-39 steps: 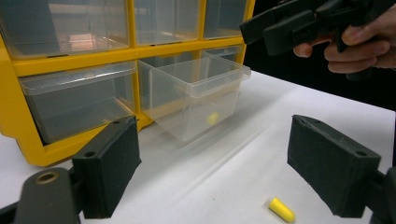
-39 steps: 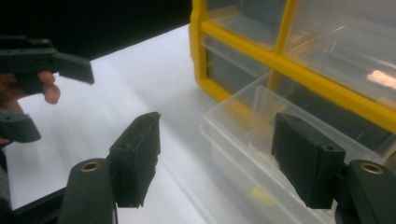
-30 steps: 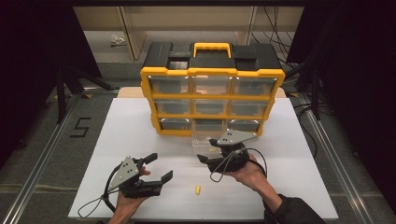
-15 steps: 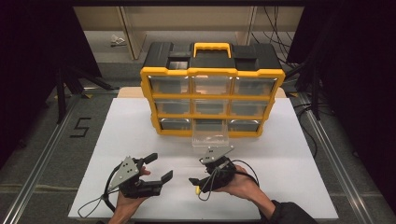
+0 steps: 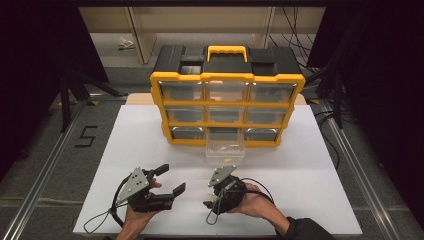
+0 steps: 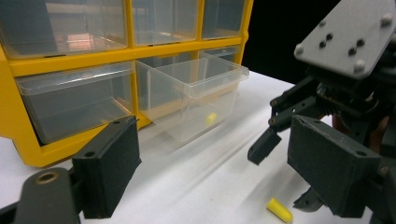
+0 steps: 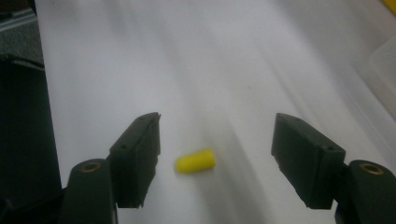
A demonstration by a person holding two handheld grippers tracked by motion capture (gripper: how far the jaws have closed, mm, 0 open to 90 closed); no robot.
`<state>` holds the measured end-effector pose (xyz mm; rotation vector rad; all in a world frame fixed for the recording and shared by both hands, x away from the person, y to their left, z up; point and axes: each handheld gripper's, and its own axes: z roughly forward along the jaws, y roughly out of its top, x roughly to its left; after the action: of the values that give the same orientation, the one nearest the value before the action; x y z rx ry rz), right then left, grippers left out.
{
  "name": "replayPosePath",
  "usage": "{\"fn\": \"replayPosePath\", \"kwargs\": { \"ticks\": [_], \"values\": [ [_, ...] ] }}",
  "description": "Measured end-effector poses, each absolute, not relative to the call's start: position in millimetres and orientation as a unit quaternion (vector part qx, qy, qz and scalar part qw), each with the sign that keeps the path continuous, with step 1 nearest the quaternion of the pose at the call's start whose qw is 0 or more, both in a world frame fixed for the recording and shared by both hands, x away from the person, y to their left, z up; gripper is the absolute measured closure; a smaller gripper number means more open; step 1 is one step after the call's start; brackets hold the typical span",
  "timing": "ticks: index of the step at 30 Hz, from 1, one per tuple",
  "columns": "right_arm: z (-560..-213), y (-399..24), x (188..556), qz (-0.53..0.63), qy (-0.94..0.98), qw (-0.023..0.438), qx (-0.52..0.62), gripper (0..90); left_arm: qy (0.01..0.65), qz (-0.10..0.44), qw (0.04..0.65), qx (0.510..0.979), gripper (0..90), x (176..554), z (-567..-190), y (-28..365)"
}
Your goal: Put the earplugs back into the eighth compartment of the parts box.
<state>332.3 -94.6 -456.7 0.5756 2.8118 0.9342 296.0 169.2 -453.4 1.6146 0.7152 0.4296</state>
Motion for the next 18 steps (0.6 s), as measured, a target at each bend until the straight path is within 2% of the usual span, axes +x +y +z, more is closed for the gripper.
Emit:
{"fn": "replayPosePath", "kwargs": {
  "ticks": [18],
  "values": [
    [-477, -89, 330, 0.272, 0.948, 0.043, 0.162, 53.5, 0.31, 0.185, 0.614, 0.702, 16.5, 296, -453, 168]
  ]
}}
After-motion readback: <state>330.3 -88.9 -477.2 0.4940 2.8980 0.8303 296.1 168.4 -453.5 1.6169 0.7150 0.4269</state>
